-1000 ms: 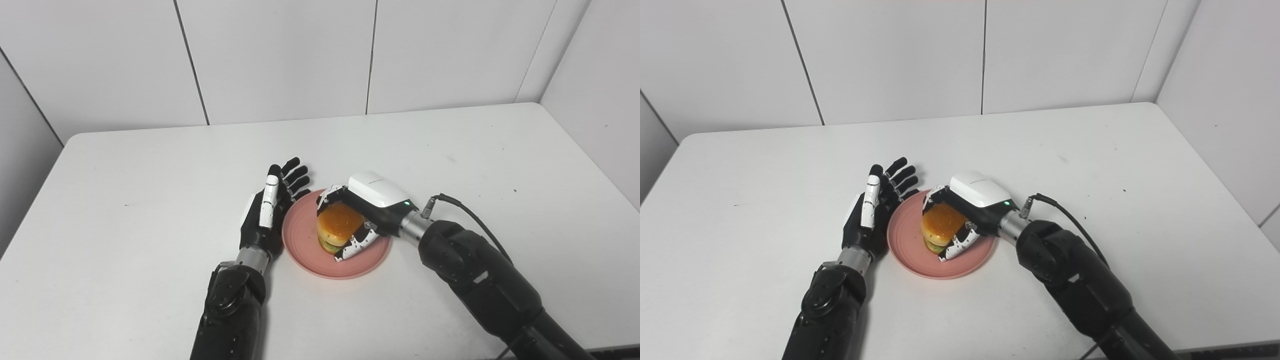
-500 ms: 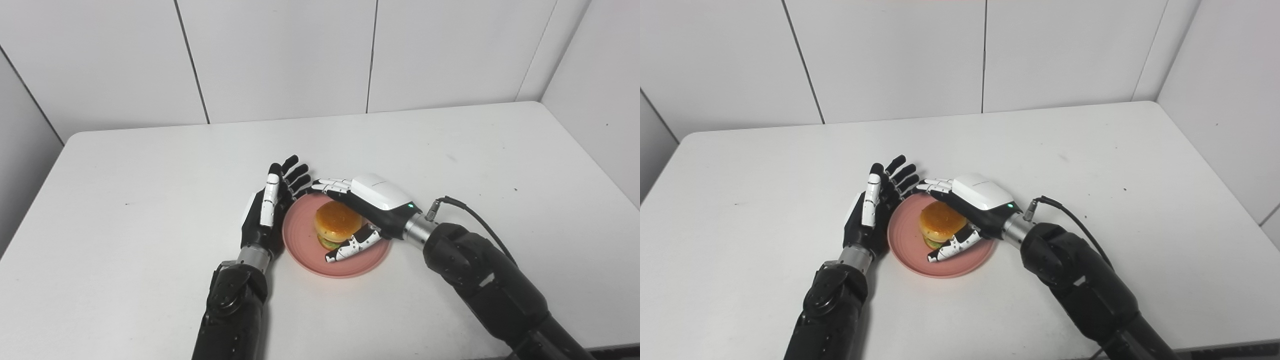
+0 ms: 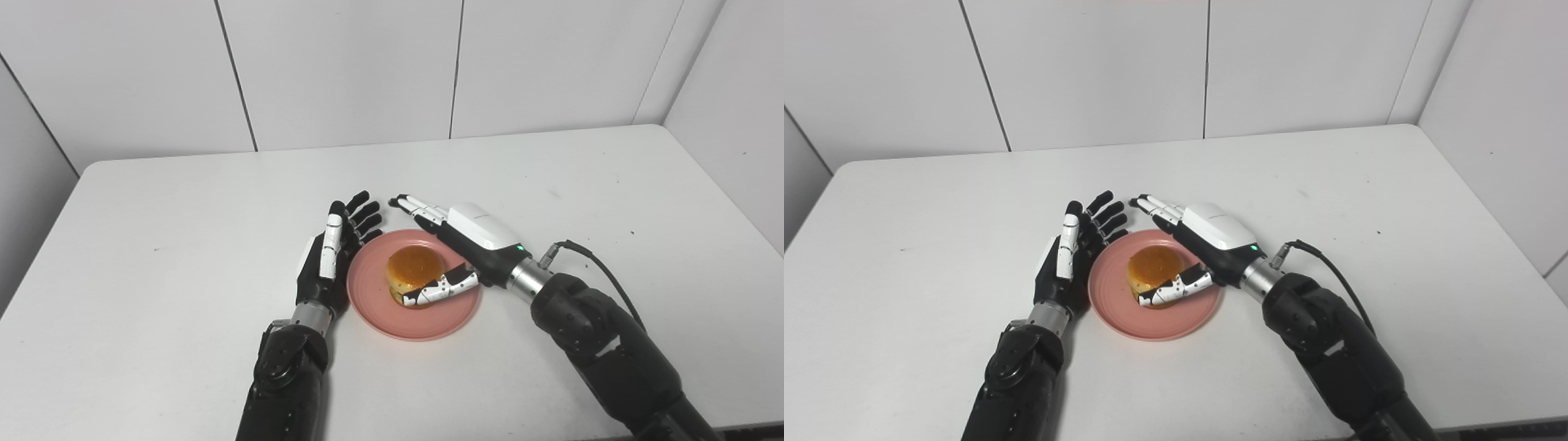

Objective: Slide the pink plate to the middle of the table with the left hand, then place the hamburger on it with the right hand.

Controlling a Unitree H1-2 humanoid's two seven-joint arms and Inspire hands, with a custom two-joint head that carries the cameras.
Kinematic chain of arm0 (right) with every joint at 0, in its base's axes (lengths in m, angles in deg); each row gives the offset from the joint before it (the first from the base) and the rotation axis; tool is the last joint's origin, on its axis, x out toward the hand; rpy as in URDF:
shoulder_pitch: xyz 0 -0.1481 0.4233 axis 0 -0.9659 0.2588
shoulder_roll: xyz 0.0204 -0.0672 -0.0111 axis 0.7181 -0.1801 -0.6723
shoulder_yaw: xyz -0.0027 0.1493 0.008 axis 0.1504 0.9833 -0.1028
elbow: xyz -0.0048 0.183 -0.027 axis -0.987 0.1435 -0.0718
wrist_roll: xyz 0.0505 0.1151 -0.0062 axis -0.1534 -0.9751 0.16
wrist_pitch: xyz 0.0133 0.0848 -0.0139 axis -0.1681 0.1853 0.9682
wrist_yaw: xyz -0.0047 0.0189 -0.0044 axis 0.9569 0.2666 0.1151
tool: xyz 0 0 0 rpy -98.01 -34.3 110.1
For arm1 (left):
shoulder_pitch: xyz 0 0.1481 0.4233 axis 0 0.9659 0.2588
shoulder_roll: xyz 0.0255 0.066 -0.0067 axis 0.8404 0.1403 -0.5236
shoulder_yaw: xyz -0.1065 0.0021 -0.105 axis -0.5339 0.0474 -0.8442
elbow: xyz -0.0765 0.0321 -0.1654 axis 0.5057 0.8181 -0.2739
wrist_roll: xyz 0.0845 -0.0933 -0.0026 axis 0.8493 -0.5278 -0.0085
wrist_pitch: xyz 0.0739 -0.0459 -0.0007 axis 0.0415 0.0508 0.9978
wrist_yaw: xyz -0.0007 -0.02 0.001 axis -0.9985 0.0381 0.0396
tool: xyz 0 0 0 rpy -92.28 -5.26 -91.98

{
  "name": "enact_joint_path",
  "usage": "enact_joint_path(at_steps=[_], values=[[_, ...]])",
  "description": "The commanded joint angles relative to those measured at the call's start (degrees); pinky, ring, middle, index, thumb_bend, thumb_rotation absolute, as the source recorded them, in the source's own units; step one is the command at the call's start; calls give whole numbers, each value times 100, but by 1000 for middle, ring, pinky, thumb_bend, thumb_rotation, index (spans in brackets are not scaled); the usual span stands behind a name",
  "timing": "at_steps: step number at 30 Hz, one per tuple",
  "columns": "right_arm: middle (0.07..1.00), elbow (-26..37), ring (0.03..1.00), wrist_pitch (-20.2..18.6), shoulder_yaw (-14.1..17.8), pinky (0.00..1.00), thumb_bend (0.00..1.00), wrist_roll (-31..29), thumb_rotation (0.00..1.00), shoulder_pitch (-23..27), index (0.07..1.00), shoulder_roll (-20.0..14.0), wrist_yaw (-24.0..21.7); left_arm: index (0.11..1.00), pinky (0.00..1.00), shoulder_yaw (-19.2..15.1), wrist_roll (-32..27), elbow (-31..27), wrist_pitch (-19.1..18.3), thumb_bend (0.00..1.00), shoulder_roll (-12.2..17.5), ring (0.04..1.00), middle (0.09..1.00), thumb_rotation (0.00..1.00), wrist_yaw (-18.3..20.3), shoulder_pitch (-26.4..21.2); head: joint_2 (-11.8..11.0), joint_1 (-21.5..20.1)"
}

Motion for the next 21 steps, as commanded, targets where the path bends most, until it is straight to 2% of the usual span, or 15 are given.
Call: enact_joint_path(at_steps=[1, 4, 7, 8, 13, 16, 19, 21], values=[[999, 253, 962, -42, 186, 802, 670, -333, 573, 33, 991, 146, 158, 844, 849, -7, 44, 72, -62, 648, 23, 877, 859, 963, -30, -17, -3, 6], [1000, 344, 971, -212, 429, 828, 642, -624, 698, -65, 1000, 316, 199, 874, 897, -5, 43, 66, -38, 648, 33, 905, 890, 967, -13, -18, 4, 13], [1000, 463, 967, -468, 650, 830, 630, -881, 759, -179, 1000, 513, 257, 886, 932, -8, 81, 67, 81, 644, 27, 921, 902, 978, -43, -8, 1, 26], [1000, 482, 974, -518, 708, 845, 616, -968, 816, -215, 1000, 565, 272, 891, 950, -19, 80, 35, 93, 634, 8, 926, 907, 981, -71, 3, 2, 33], [1000, 422, 974, -533, 862, 907, 594, -1068, 967, -312, 1000, 696, 415, 906, 977, -28, 120, 6, 232, 601, 6, 939, 921, 1000, -110, 27, -2, 48], [996, 313, 958, -504, 981, 929, 589, -1202, 997, -369, 1000, 843, 587, 918, 995, -21, 210, -16, 337, 608, 14, 954, 935, 1000, -145, 51, -1, 68], [995, 170, 964, -461, 1123, 939, 592, -1587, 1000, -415, 1000, 1009, 622, 951, 1000, 10, 322, -78, 396, 606, 33, 985, 967, 1000, -183, 85, 2, 72], [998, 123, 973, -621, 1226, 945, 603, -1838, 1000, -471, 1000, 1153, 649, 990, 1000, 73, 427, -132, 466, 604, 97, 998, 994, 1000, -141, 117, 13, 94]])
